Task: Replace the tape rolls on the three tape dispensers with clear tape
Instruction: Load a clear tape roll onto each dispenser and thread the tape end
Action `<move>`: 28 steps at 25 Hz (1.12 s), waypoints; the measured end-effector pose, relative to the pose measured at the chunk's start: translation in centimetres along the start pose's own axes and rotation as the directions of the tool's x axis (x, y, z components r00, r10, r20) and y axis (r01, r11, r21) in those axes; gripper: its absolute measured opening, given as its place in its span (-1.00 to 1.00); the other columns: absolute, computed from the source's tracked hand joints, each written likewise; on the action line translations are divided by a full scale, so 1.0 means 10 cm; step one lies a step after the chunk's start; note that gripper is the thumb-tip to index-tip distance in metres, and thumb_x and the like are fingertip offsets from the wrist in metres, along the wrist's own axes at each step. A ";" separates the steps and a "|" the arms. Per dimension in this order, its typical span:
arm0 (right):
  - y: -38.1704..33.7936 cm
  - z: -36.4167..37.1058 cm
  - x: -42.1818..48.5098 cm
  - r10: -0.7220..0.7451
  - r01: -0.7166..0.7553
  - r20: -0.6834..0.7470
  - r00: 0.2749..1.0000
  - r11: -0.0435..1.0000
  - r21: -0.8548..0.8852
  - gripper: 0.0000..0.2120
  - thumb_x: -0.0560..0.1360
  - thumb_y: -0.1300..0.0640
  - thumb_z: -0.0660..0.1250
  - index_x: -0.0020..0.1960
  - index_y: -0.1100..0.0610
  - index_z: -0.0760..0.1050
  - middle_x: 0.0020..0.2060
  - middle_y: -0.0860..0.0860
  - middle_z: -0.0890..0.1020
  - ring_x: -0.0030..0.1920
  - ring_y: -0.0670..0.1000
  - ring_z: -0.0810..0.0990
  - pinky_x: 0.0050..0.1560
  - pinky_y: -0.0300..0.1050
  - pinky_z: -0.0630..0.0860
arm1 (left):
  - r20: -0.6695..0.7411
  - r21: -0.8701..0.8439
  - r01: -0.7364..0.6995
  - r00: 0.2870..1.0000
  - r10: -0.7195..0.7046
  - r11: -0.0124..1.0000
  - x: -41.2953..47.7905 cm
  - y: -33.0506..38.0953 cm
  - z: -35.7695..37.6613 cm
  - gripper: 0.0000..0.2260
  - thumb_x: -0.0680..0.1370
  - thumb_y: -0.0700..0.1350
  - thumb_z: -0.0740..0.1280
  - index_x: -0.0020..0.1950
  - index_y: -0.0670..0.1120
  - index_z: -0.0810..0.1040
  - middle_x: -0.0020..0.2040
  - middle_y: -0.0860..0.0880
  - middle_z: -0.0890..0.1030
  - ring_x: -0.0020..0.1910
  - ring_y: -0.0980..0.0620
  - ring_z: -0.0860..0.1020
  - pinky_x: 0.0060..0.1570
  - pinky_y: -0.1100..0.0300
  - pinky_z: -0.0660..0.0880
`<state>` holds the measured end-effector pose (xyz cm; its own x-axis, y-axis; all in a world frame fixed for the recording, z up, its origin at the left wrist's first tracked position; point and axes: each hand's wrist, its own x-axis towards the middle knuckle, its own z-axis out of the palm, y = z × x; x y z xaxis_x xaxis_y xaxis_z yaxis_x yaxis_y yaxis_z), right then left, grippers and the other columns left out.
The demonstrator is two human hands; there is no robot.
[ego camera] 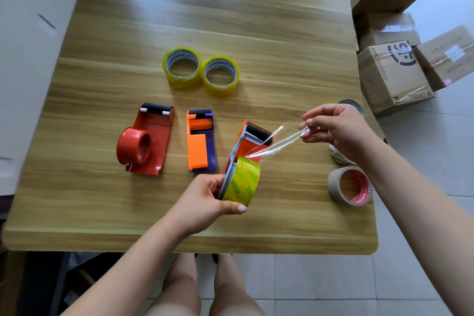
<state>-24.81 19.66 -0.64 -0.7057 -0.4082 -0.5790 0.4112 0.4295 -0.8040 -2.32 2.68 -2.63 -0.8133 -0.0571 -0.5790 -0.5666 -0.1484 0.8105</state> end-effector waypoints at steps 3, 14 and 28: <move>-0.04 0.04 -0.01 0.044 -0.043 0.007 0.999 0.998 -0.048 -0.77 0.46 0.47 0.17 -0.07 0.30 0.57 -0.35 0.16 0.58 -0.44 -0.01 0.56 -0.34 -0.13 0.63 | -0.004 0.030 0.021 1.000 -0.021 0.999 0.00 -0.03 0.02 -0.84 0.32 -0.33 0.50 -0.14 -0.21 0.62 -0.27 0.04 0.66 -0.27 0.16 0.59 -0.20 0.35 0.52; -0.16 0.04 -0.02 0.155 -0.082 0.117 0.981 0.877 -0.474 -0.94 0.41 0.38 0.40 -0.11 0.35 0.60 -0.36 0.18 0.57 -0.44 0.02 0.51 -0.40 -0.20 0.60 | -0.027 0.093 0.032 0.999 -0.029 0.995 0.00 -0.03 -0.03 -0.82 0.32 -0.32 0.50 -0.11 -0.21 0.62 -0.27 0.06 0.63 -0.28 0.18 0.56 -0.18 0.33 0.51; -0.01 -0.02 -0.10 -0.097 0.191 0.193 0.976 0.809 -0.556 -0.94 0.48 0.33 0.35 -0.10 0.33 0.56 -0.35 0.17 0.60 -0.34 0.14 0.56 -0.32 -0.15 0.61 | -0.018 0.055 0.028 0.999 -0.027 0.998 -0.08 -0.03 -0.07 -0.80 0.32 -0.31 0.50 -0.09 -0.14 0.64 -0.18 -0.06 0.71 -0.18 0.08 0.65 -0.11 0.28 0.56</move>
<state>-24.22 20.15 0.07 -0.6175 -0.5961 -0.5132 -0.1230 0.7176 -0.6855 -1.47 2.08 -2.46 -0.7950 -0.0705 -0.6025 -0.5958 -0.0959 0.7974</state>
